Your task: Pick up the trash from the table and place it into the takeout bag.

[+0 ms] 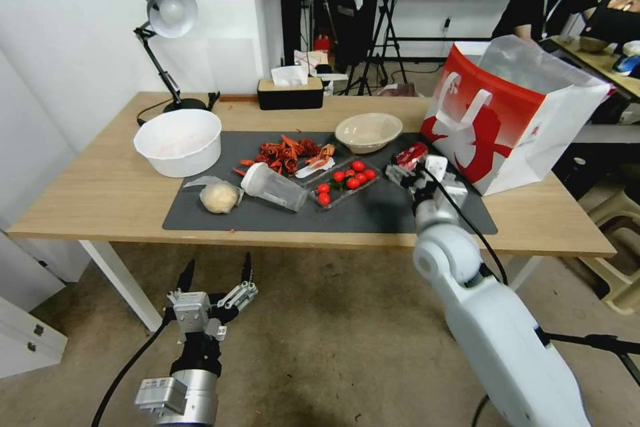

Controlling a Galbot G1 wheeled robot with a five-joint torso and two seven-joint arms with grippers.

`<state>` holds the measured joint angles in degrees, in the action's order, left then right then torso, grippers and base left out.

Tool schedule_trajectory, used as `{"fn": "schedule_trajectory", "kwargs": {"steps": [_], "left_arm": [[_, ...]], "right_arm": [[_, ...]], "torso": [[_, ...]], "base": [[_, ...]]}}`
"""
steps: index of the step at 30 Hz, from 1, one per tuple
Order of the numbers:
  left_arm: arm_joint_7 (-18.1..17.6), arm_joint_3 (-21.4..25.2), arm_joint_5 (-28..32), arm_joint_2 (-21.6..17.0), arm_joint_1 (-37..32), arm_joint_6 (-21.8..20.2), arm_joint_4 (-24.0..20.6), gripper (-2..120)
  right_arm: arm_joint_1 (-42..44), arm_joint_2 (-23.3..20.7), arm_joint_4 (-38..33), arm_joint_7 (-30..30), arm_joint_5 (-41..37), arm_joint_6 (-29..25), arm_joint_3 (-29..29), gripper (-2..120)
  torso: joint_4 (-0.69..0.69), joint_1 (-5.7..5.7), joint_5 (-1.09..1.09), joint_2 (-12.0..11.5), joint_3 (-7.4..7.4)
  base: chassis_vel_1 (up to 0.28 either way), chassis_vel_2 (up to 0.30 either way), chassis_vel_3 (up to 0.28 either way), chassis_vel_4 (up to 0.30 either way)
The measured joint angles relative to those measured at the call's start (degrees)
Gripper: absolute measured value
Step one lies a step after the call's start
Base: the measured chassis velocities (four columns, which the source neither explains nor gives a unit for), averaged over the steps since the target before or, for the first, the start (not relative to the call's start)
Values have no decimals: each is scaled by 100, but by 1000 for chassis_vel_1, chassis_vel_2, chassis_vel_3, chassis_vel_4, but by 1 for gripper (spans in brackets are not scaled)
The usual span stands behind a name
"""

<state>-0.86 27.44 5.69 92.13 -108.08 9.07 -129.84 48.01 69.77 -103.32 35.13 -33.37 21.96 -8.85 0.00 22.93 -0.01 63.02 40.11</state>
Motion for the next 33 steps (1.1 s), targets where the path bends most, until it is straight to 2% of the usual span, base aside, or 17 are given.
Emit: {"fn": "schedule_trajectory", "kwargs": {"steps": [3, 11, 19, 28, 33], "left_arm": [[0, 2, 2, 0, 15, 1, 14, 100], [7, 3, 2, 0, 48, -2, 47, 100], [9, 28, 22, 0, 47, -5, 61, 100], [9, 27, 27, 0, 46, -4, 62, 100], [8, 9, 26, 0, 41, 12, 61, 100]], "right_arm": [[-480, 97, 418, 442, -310, 411, 111, 100], [-942, 248, 857, 794, -825, 985, 247, 100], [-1123, 398, 1158, 1016, -1045, 1186, 296, 100], [-1118, 421, 1190, 1136, -1445, 1271, 272, 100], [-1053, 425, 1168, 1198, -1616, 1281, 227, 87]], "torso": [[0, 0, 1, 0, 0], [0, 0, 0, 0, 0], [0, -1, 1, 0, 0], [0, -1, 1, 0, -1], [-1, -1, 1, 0, -1]], "base": [[0, 0, 0, 0], [0, 0, 0, 0], [0, 0, 0, 0], [0, 0, 0, 0], [0, 0, 0, 0]]}}
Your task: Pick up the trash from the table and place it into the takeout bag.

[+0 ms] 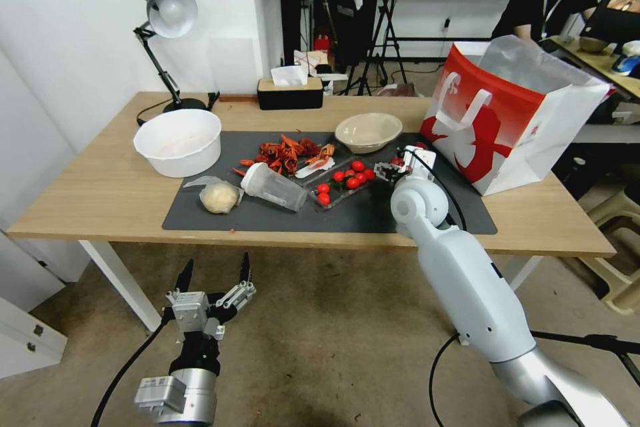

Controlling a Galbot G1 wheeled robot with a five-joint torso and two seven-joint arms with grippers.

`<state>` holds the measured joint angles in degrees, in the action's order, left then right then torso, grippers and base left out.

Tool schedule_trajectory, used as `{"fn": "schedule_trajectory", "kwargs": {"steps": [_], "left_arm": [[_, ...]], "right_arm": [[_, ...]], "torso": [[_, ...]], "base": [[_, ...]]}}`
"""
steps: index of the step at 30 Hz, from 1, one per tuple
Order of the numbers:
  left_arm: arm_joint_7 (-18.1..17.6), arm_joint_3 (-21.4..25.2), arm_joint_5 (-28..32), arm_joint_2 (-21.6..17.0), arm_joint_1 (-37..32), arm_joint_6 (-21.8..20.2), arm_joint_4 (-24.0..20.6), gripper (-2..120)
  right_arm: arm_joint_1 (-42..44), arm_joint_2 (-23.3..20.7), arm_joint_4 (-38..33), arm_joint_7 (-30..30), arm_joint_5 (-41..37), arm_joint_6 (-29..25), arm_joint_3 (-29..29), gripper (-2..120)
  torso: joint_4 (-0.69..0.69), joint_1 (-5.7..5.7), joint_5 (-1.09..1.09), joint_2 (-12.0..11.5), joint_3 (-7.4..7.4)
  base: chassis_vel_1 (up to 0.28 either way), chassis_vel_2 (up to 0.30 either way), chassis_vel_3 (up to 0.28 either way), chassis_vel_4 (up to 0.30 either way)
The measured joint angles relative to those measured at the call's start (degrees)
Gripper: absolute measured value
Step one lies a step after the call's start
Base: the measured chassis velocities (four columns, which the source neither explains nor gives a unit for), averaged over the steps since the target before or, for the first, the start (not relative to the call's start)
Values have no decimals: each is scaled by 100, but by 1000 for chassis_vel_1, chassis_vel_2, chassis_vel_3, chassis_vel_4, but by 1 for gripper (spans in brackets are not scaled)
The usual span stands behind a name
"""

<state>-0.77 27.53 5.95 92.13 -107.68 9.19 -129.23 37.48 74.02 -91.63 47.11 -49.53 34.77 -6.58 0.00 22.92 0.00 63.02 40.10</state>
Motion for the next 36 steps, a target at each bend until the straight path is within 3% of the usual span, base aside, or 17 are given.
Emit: {"fn": "schedule_trajectory", "kwargs": {"steps": [2, 5, 11, 17, 19, 21, 23, 25, 27, 36], "left_arm": [[-1, -5, 0, 0, -6, 3, -1, 100], [-16, -25, -14, 0, -35, 24, -10, 100], [-20, -50, -41, 0, -55, 42, -43, 100], [-20, -71, -71, 0, -67, 55, -53, 100], [-18, -92, -100, 0, -79, 70, -79, 100], [-17, -95, -104, 0, -84, 71, -87, 100], [-15, -101, -112, 0, -96, 74, -115, 100], [-14, -101, -112, 0, -97, 75, -119, 100], [-27, -101, -122, 0, -104, 76, -142, 100], [-43, -100, -132, 1, -111, 76, -180, 100]], "right_arm": [[23, 0, -19, 6, -20, 0, -16, 83], [103, -19, -65, 3, -25, -19, -65, 65], [195, -99, -174, -85, 6, -74, -120, 51], [405, -262, -605, -190, 163, -116, -151, 51], [683, -499, -1198, -284, 223, -118, -180, 51], [748, -559, -1353, -320, 224, -112, -204, 51], [1066, -850, -2059, -583, 236, -62, -366, 51], [1106, -898, -2153, -638, 247, -60, -390, 51], [1256, -1243, -2756, -1045, 353, -59, -581, 51], [1042, -1587, -3130, -1183, 270, -100, -778, 51]], "torso": [[1, 0, -1, 0, 0], [1, 0, 0, 0, 0], [1, 0, 1, 0, 0], [1, 0, 1, 0, 0], [-1, 0, 2, 0, 0], [1, 0, 1, 0, 0], [-2, 0, 1, 1, 0], [-1, 0, 2, 1, 0], [-1, -1, 3, 1, 0], [0, -1, -1, 2, -1]], "base": [[0, 0, 0, 0], [0, 0, 0, 0], [0, 0, 0, 0], [0, 0, 0, 0], [0, 0, 0, 0], [0, 0, 0, 0], [0, 0, 0, 0], [0, 0, 0, 0], [0, 0, 0, 0], [0, 0, 0, 0]]}}
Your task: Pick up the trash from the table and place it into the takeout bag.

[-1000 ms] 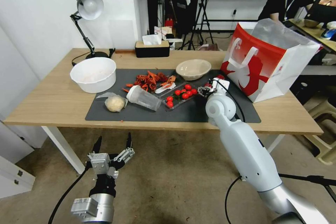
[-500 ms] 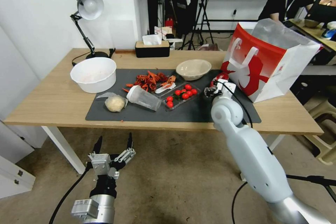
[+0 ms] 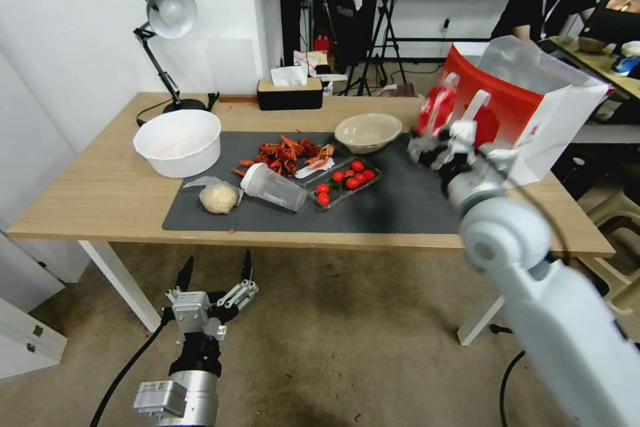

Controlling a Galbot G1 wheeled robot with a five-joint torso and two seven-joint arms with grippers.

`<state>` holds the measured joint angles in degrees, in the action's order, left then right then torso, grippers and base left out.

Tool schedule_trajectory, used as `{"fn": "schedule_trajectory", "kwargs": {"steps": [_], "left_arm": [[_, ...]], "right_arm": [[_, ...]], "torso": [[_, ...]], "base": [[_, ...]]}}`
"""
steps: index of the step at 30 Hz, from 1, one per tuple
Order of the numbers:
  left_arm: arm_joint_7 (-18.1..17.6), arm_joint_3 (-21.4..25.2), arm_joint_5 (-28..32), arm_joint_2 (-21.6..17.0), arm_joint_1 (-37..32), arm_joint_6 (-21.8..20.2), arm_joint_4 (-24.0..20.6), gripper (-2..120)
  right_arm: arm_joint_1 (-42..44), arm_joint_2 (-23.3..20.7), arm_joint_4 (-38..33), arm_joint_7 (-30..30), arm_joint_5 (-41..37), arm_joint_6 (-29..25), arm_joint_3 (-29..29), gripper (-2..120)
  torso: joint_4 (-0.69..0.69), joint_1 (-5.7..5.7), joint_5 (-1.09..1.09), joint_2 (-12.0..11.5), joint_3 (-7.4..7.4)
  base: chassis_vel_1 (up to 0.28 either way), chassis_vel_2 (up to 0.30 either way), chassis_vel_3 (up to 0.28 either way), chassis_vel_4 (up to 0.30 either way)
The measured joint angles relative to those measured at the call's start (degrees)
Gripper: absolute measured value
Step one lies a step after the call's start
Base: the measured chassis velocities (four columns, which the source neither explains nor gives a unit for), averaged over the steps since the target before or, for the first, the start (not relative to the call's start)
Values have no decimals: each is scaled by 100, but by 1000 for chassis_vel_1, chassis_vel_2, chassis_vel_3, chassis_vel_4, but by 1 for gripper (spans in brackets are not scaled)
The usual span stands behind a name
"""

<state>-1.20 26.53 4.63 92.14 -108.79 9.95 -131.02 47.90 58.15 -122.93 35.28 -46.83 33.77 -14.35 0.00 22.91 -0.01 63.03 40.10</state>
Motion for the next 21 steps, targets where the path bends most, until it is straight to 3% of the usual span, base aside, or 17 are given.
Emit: {"fn": "schedule_trajectory", "kwargs": {"steps": [7, 11, 15, 21], "left_arm": [[-1, 2, -1, -2, -17, 0, -11, 100], [1, 0, -2, -1, -39, 14, -29, 100], [12, -15, -9, -1, -55, 45, -27, 100], [15, 20, 9, -1, -32, 54, -15, 100]], "right_arm": [[-213, -125, -11, -19, 2, -46, -50, 51], [-642, -285, 95, 6, -61, -99, -162, 51], [-1637, -604, 839, 317, -631, -63, -243, 51], [-2417, -790, 1723, 734, -1187, 92, -194, 51]], "torso": [[-2, 0, 7, -1, 1], [1, 0, -2, 0, 0], [0, 1, 3, -1, 2], [0, 1, 2, -1, 2]], "base": [[0, 0, 0, 0], [0, 0, 0, 0], [0, 0, 0, 0], [0, 0, 0, 0]]}}
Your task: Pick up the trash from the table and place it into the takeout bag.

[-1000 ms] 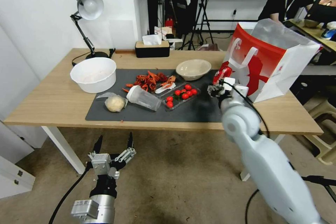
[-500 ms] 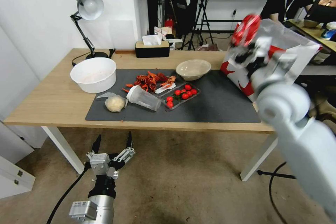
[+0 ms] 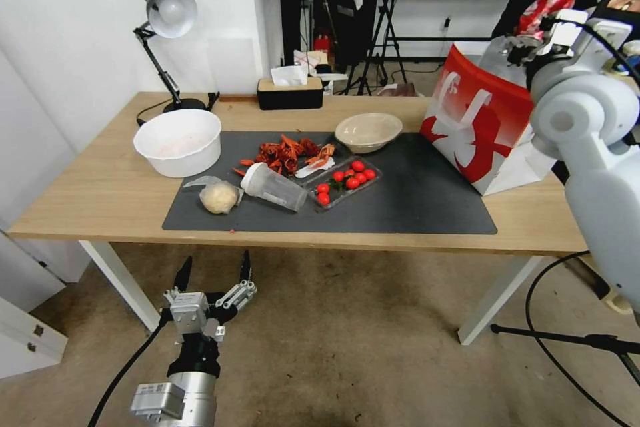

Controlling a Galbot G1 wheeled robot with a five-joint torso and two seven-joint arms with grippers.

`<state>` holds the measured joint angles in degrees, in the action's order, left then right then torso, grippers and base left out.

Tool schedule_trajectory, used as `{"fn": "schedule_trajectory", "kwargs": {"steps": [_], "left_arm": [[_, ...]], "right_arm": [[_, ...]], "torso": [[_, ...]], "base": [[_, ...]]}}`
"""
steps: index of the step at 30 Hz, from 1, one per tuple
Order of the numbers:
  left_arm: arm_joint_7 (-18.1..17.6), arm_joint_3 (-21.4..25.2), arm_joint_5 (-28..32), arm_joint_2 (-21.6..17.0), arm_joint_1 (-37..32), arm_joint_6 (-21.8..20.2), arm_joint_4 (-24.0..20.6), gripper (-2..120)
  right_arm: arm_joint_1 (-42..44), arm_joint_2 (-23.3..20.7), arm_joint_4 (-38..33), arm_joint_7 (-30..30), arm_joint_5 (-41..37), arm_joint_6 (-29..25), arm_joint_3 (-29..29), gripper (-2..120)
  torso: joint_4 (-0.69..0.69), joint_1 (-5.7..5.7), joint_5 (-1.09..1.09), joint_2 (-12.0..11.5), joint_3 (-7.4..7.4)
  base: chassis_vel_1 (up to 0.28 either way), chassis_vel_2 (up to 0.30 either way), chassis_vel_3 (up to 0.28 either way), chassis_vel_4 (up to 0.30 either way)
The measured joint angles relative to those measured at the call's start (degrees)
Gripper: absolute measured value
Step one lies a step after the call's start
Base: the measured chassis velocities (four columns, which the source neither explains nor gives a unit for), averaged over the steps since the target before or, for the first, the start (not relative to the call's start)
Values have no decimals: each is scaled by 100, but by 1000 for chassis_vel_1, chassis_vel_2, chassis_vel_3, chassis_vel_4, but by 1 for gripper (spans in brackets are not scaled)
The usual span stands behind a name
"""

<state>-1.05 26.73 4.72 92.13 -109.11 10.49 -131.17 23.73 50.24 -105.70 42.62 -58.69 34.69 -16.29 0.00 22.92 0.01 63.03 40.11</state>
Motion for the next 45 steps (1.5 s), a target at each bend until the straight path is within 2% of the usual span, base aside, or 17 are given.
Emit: {"fn": "schedule_trajectory", "kwargs": {"steps": [5, 6, 7, 8, 14, 25, 29, 33, 35, 37, 38, 39, 40, 41, 43, 44, 45], "left_arm": [[4, -9, 4, 0, 1, 1, 0, 100], [5, -12, 4, 0, 1, 1, 0, 100], [5, -12, 4, 0, 1, 1, 0, 100], [8, -12, 4, 0, 0, 1, -4, 100], [12, -4, 4, 0, -16, 0, -16, 100], [21, 8, 24, 0, -9, -20, -64, 100], [51, 187, 111, 0, 79, -107, -147, 100], [72, 214, 150, 0, 9, -75, -179, 100], [84, 203, 150, 0, -13, -44, -175, 100], [84, 204, 151, 1, -10, -44, -175, 100], [86, 211, 161, 0, 6, -44, -166, 100], [86, 211, 161, 0, 6, -44, -166, 100], [88, 212, 165, 1, 9, -43, -140, 100], [88, 212, 165, 1, 9, -43, -140, 100], [84, 196, 164, 0, 18, -21, -82, 100], [82, 183, 164, 1, 22, -10, -68, 100], [82, 183, 164, 1, 22, -10, -68, 100]], "right_arm": [[-198, -9, 446, 151, -283, 22, 10, 61], [-218, -3, 602, 128, -340, 26, 7, 70], [-218, -3, 602, 128, -340, 26, 7, 70], [-216, 1, 711, 52, -352, 25, 3, 76], [-161, 14, 753, -60, -401, 58, -10, 97], [-94, 66, 734, -78, -406, 78, 11, 100], [38, 83, 569, -82, -387, 52, 31, 100], [257, 77, 296, -483, -91, -340, 33, 100], [610, 17, -44, -1107, 390, -870, 29, 100], [686, 1, -118, -1189, 448, -949, 20, 100], [1053, -71, -456, -1567, 693, -1306, -42, 100], [1053, -71, -456, -1567, 693, -1306, -42, 100], [1497, -155, -721, -1992, 962, -1663, -189, 100], [1497, -155, -721, -1992, 962, -1663, -189, 100], [2405, -282, -973, -2835, 1502, -2205, -490, 100], [2784, -304, -1045, -3057, 1628, -2393, -564, 100], [2784, -304, -1045, -3057, 1628, -2393, -564, 100]], "torso": [[0, 0, -1, 0, 0], [0, 0, -1, 0, 0], [0, 0, -1, 0, 0], [0, 0, 1, 0, 0], [0, 0, -1, 0, 0], [0, 0, -1, -1, -1], [0, 0, -1, -1, 0], [0, -1, -2, 0, -1], [1, 0, -1, 0, -1], [2, 0, -3, 0, -1], [-1, 0, 0, 0, -1], [-1, 0, 0, 0, -1], [1, 0, -4, 0, -1], [1, 0, -4, 0, -1], [-3, -1, 0, 0, -1], [-3, -1, -1, 1, -2], [-3, -1, -1, 1, -2]], "base": [[0, 0, 0, 0], [0, 0, 0, 0], [0, 0, 0, 0], [0, 0, 0, 0], [0, 0, 0, 0], [0, 0, 0, 0], [0, 0, 0, 0], [0, 0, 0, 0], [0, 0, 0, 0], [0, 0, 0, 0], [0, 0, 0, 0], [0, 0, 0, 0], [0, 0, 0, 0], [0, 0, 0, 0], [0, 0, 0, 0], [0, 0, 0, 0], [0, 0, 0, 0]]}}
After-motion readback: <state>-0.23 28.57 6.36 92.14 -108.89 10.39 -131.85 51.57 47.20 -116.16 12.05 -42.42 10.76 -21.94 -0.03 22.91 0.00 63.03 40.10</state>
